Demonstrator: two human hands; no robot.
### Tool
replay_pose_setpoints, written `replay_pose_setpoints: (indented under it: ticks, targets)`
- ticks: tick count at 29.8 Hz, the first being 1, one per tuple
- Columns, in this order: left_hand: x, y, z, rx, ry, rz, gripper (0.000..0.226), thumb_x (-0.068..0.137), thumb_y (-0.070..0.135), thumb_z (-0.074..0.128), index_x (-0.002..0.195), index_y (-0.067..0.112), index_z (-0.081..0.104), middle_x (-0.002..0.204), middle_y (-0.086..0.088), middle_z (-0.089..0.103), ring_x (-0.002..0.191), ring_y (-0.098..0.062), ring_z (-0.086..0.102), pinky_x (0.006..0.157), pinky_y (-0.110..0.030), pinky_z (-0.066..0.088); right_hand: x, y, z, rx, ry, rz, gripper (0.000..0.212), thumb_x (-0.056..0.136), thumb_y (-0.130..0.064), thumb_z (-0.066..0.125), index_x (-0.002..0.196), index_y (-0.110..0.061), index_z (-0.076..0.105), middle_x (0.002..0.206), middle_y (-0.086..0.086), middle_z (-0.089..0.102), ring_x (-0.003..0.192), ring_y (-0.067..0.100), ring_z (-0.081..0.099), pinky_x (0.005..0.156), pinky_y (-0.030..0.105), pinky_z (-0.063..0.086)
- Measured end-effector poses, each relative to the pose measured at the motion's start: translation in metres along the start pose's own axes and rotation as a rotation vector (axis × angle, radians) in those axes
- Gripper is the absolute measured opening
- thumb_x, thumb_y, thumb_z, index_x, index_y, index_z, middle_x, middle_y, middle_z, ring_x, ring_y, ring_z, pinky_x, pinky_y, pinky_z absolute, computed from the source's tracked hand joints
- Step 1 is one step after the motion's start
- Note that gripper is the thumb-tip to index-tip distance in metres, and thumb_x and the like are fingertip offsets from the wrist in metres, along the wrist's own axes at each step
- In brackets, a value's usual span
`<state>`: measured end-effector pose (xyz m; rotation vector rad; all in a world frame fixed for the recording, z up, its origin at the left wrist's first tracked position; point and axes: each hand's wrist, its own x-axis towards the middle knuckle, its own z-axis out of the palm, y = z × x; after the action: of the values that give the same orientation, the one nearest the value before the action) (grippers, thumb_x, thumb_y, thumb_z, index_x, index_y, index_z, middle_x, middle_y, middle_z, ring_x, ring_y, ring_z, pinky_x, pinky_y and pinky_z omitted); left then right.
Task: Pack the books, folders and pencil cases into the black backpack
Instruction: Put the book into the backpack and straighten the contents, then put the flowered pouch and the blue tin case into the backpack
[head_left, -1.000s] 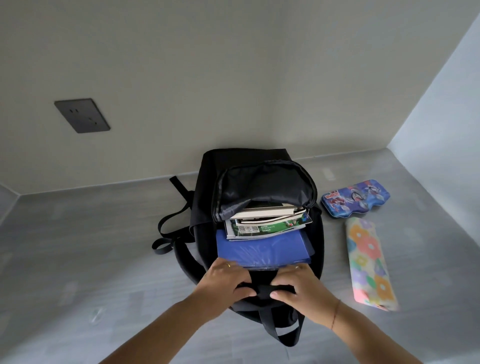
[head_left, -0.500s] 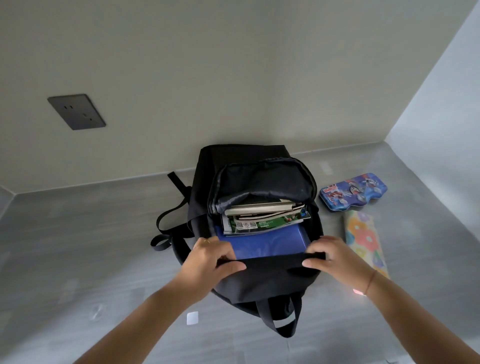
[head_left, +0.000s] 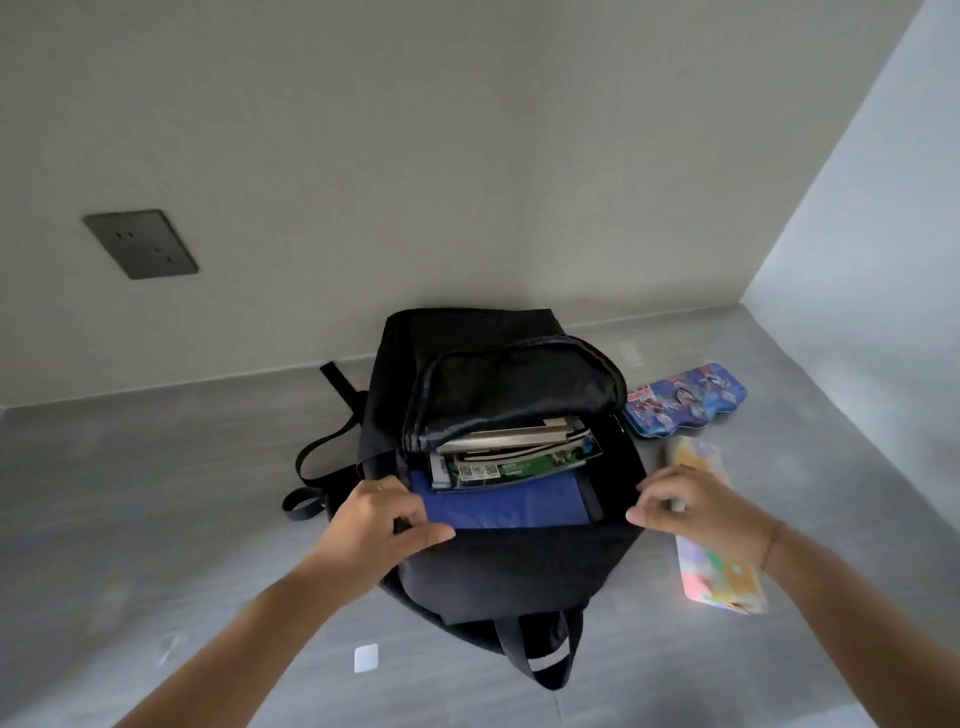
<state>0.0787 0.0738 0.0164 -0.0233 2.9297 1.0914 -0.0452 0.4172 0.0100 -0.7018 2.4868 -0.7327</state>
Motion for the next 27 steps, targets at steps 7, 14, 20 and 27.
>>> replay_pose_setpoints:
  ticks: [7,14,20,27]
  targets:
    - [0.048,-0.008,-0.003,-0.214,0.342,-0.329,0.041,0.082,0.035,0.069,0.119,0.02,0.059,0.116,0.005,0.06,0.108,-0.011,0.057,0.091,-0.028,0.045,0.076,0.005,-0.011,0.445,0.437,0.114,0.038,0.083,-0.032,0.067,0.119,-0.023,0.058,0.126,0.004,0.059,0.121,0.02,0.052,0.107,0.042,0.04]
    - [0.09,0.001,0.0,-0.394,0.333,-0.498,0.051,0.086,0.036,0.064,0.132,0.015,0.052,0.114,-0.001,0.063,0.108,-0.016,0.058,0.084,-0.023,0.042,0.127,-0.001,-0.017,0.578,0.486,0.243,0.058,0.083,-0.031,0.068,0.132,-0.007,0.048,0.128,0.009,0.056,0.116,0.022,0.053,0.1,0.034,0.04]
    - [0.067,0.001,-0.009,-0.509,0.306,-0.46,0.017,0.085,0.024,0.068,0.1,0.017,0.07,0.086,0.009,0.069,0.08,-0.002,0.062,0.072,-0.013,0.045,0.1,0.004,-0.011,0.631,0.546,0.131,0.02,0.077,-0.015,0.074,0.094,-0.006,0.069,0.08,0.002,0.062,0.073,0.009,0.055,0.076,0.024,0.043]
    - [0.028,-0.029,-0.028,-0.371,-0.005,-0.39,0.01,0.079,0.015,0.074,0.075,0.024,0.075,0.074,0.003,0.074,0.08,-0.016,0.069,0.084,-0.03,0.051,0.041,0.01,0.004,0.383,0.28,0.012,0.05,0.075,-0.011,0.076,0.05,-0.023,0.035,0.044,-0.012,0.034,0.047,0.002,0.029,0.048,0.017,0.023]
